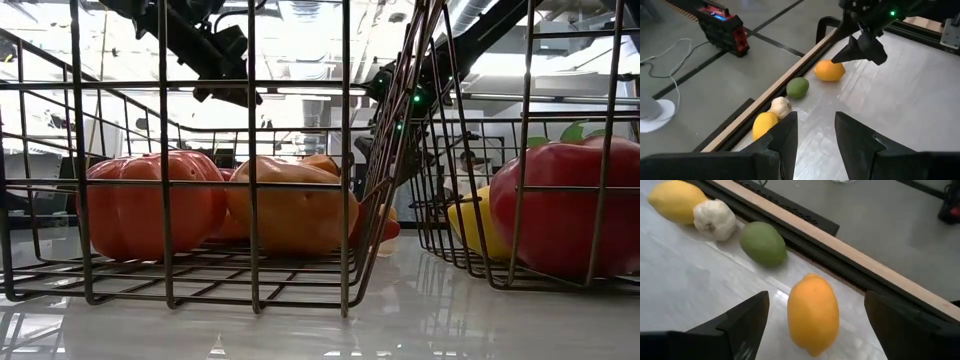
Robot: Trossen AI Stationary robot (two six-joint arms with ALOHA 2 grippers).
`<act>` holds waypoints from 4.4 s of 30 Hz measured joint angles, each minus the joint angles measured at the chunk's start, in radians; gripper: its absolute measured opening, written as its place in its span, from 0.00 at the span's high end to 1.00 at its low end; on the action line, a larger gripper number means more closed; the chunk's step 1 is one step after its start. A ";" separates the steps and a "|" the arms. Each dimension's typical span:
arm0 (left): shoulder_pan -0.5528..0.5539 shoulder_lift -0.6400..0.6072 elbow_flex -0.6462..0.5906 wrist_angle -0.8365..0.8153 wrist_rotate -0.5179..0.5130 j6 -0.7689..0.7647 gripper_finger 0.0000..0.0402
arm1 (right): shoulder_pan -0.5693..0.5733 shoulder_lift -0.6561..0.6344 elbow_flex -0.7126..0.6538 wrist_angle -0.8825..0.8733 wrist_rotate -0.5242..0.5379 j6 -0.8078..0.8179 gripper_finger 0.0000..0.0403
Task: Sort produce into baskets
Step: Put the right yellow lemon into the right wire basket, then put the green lime into the right wire basket
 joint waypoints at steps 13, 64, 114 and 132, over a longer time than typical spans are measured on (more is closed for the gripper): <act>0.000 0.000 0.000 0.000 0.004 0.014 0.71 | 0.001 0.029 -0.096 0.171 0.012 0.096 0.16; -0.017 0.000 0.000 -0.015 0.034 -0.108 0.71 | 0.245 -0.442 -0.019 -0.486 -0.605 -0.248 0.38; 0.152 0.596 0.344 -0.220 0.170 0.174 0.36 | 0.835 -0.367 -0.019 -0.930 -0.647 0.113 0.07; 0.212 0.553 0.133 -0.106 0.288 0.211 0.44 | 0.771 -0.367 -0.019 -0.923 -0.598 0.128 0.07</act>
